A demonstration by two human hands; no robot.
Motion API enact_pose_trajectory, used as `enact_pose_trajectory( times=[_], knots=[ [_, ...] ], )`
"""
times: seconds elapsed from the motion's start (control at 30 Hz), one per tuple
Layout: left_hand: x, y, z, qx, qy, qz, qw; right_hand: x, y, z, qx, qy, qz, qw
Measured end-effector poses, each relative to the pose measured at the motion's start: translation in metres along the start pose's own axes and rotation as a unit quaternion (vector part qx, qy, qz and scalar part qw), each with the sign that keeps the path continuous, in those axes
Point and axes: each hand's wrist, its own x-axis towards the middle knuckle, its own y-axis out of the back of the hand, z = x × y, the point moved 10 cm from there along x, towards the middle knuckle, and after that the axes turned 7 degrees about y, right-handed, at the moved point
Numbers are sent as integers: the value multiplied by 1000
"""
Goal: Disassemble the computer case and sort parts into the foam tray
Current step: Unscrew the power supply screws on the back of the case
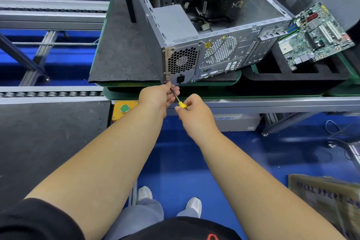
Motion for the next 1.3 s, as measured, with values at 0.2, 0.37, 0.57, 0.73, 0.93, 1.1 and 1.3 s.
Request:
enact_pose_trajectory(
  times=[0.2, 0.37, 0.57, 0.73, 0.93, 1.1, 1.3],
  knots=[
    [5, 2, 0, 1, 0, 13, 1000, -1, -2, -13, -99, 56, 3, 993],
    [9, 1, 0, -2, -1, 15, 1000, -1, -13, 10, 137, -86, -64, 985],
    [11, 3, -2, -13, -5, 15, 1000, -19, -31, 28, 348, -203, -142, 904],
    [9, 4, -2, -21, -12, 13, 1000, -20, -34, 26, 378, -198, -130, 895],
    [2, 1, -1, -6, -3, 10, 1000, -12, -21, 26, 208, -138, -83, 965],
    [0, -1, -1, -16, -1, 7, 1000, -9, -2, 11, 11, -22, -25, 999],
    [4, 0, -2, -16, -8, 13, 1000, -12, 8, -21, -236, 113, 36, 964]
  ],
)
